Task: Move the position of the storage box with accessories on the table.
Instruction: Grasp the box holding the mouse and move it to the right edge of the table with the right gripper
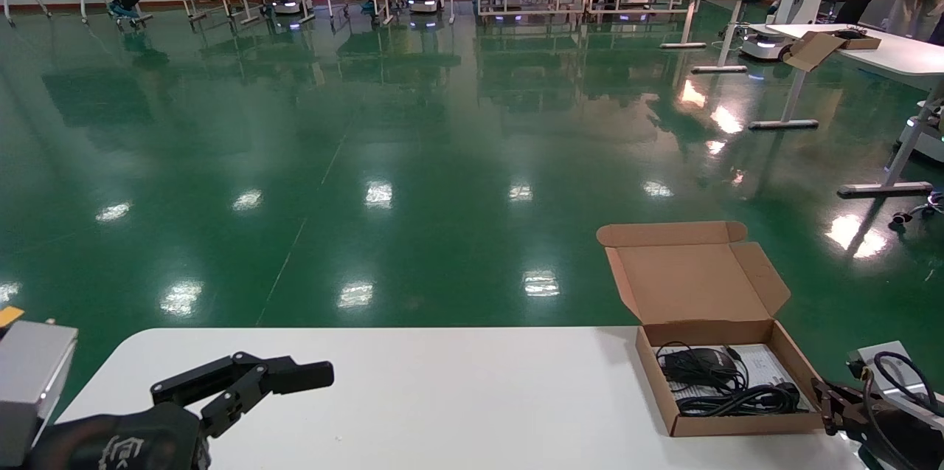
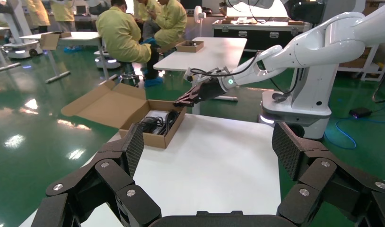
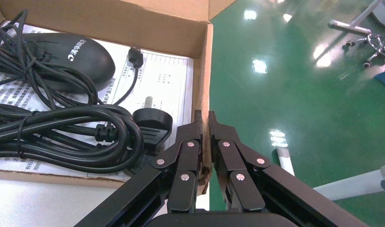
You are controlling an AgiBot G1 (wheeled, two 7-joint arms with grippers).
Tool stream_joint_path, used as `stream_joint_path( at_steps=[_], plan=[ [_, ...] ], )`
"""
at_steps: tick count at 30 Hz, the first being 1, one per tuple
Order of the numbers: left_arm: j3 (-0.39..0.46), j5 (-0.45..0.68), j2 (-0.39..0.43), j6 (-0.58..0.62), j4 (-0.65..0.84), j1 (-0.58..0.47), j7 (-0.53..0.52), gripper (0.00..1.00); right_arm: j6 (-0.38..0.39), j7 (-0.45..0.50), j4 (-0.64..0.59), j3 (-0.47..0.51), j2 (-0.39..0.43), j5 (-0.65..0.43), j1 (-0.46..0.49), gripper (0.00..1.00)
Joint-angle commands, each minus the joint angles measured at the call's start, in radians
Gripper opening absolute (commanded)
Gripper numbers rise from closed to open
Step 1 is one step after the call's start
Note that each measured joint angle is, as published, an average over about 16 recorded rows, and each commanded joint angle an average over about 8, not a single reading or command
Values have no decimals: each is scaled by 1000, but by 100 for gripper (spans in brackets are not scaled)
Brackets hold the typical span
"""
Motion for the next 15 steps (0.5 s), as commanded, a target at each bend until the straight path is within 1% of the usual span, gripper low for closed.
stream_joint_path(
  at_steps=[1, 2, 3, 4, 15],
  plan=[
    [0, 0, 0, 0, 0, 0, 0, 100, -3, -6, 2, -1, 1, -1, 1, 79],
    [0, 0, 0, 0, 0, 0, 0, 100, -4, -8, 1, -1, 1, -2, 1, 91],
    [0, 0, 0, 0, 0, 0, 0, 100, -5, -10, 1, -1, 1, -2, 1, 97],
    [0, 0, 0, 0, 0, 0, 0, 100, -6, -12, 1, -1, 2, -2, 1, 100],
    [0, 0, 0, 0, 0, 0, 0, 100, -2, -28, -5, -1, 4, -1, 5, 100]
  ],
)
